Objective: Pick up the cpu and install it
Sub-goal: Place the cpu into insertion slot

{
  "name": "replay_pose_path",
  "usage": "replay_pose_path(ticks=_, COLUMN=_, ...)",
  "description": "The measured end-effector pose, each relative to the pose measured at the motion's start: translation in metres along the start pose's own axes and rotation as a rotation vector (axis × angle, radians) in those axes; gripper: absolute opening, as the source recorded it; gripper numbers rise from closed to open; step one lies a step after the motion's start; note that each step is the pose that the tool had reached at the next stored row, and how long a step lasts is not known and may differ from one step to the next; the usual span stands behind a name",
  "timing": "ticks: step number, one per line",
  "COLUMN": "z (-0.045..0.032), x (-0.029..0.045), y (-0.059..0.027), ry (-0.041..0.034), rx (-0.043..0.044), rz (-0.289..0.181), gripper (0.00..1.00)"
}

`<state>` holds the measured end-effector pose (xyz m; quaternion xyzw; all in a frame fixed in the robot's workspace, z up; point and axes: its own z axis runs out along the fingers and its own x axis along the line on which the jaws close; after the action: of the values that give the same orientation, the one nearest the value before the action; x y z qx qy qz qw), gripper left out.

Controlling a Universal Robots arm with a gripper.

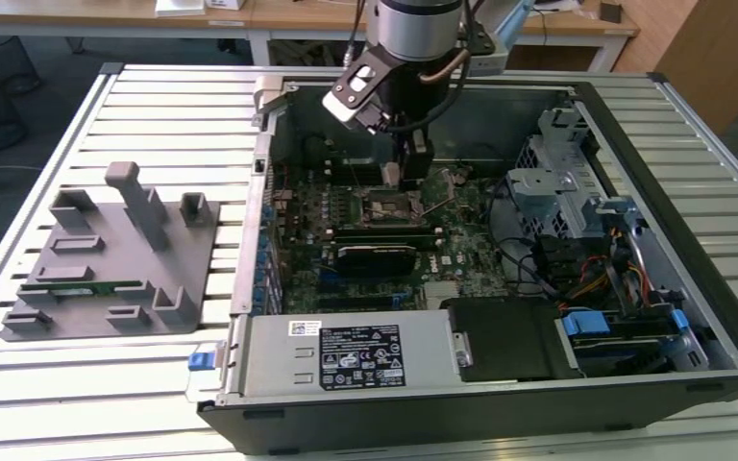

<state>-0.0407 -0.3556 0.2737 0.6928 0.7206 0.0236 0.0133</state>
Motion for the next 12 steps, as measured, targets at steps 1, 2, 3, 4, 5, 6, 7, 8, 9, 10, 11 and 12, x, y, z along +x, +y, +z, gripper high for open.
replay_pose_path(ticks=1, z=0.0003, x=0.0000, y=0.0000, ry=0.0000, rx=0.0000, rz=0.000, gripper=0.53)
replay_pose_path(ticks=2, z=0.0006, x=0.0000, y=-0.0001, ry=0.0000, rx=0.0000, rz=0.000, gripper=0.53)
replay_pose_path(ticks=3, z=0.0009, x=0.0000, y=-0.0001, ry=0.0000, rx=0.0000, rz=0.000, gripper=0.53)
replay_pose_path(ticks=4, z=0.0012, x=0.0000, y=-0.0001, ry=0.0000, rx=0.0000, rz=0.000, gripper=0.53)
replay_pose_path(ticks=5, z=0.0015, x=0.0000, y=-0.0001, ry=0.0000, rx=0.0000, rz=0.000, gripper=0.53)
replay_pose_path(ticks=6, z=0.0018, x=0.0000, y=-0.0001, ry=0.0000, rx=0.0000, rz=0.000, gripper=0.53)
replay_pose_path(ticks=7, z=0.0020, x=0.0000, y=-0.0001, ry=0.0000, rx=0.0000, rz=0.000, gripper=0.53)
replay_pose_path(ticks=8, z=0.0023, x=0.0000, y=-0.0001, ry=0.0000, rx=0.0000, rz=0.000, gripper=0.53)
replay_pose_path(ticks=9, z=0.0026, x=0.0000, y=-0.0001, ry=0.0001, rx=0.0000, rz=0.000, gripper=0.53)
replay_pose_path(ticks=10, z=0.0029, x=0.0000, y=-0.0002, ry=0.0000, rx=0.0000, rz=0.000, gripper=0.53)
replay_pose_path(ticks=11, z=0.0032, x=0.0000, y=-0.0002, ry=0.0001, rx=0.0000, rz=0.000, gripper=0.53)
replay_pose_path(ticks=12, z=0.0034, x=0.0000, y=-0.0002, ry=0.0001, rx=0.0000, rz=0.000, gripper=0.53)
